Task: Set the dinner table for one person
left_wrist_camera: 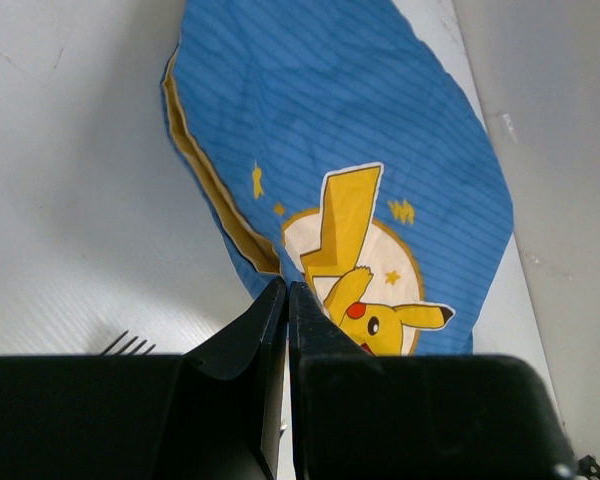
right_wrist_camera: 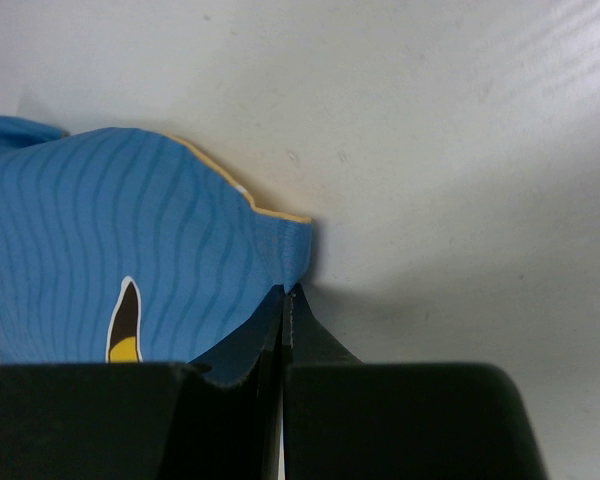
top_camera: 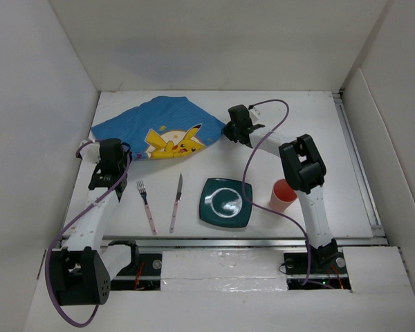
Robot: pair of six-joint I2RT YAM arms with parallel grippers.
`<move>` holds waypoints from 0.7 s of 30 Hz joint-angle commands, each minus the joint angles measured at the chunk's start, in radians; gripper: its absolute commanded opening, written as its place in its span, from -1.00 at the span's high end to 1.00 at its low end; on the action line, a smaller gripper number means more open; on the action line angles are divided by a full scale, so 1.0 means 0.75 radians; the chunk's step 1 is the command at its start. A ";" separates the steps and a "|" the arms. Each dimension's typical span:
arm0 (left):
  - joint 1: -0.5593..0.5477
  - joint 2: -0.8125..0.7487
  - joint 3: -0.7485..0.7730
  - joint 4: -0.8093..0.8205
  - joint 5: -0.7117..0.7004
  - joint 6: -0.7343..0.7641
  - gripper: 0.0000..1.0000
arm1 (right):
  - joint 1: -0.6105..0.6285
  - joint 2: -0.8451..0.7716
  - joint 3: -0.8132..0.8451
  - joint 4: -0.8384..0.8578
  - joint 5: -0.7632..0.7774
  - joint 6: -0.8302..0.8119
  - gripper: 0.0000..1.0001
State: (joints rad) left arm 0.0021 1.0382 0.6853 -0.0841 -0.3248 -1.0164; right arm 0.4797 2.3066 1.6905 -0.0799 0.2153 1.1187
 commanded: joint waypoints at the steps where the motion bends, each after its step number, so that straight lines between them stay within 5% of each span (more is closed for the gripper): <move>1: 0.005 -0.038 0.133 0.100 -0.037 0.044 1.00 | -0.034 -0.232 -0.027 0.194 0.059 -0.186 1.00; 7: 0.005 0.051 0.566 0.141 -0.064 0.220 1.00 | -0.034 -0.608 0.029 0.146 0.224 -0.580 1.00; 10: 0.005 0.086 0.766 0.175 0.001 0.283 1.00 | -0.034 -0.979 0.002 0.070 0.275 -0.766 1.00; 15: 0.005 0.058 0.859 0.198 0.099 0.290 1.00 | -0.061 -1.200 0.014 -0.059 0.296 -0.898 1.00; 21: 0.005 -0.002 0.747 0.304 0.273 0.206 1.00 | -0.124 -1.404 0.002 -0.180 0.274 -0.982 1.00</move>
State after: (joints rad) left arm -0.0307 1.0569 1.2846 0.0818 -0.0914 -0.8585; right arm 0.4530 1.2495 1.6913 -0.1299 0.3283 0.4835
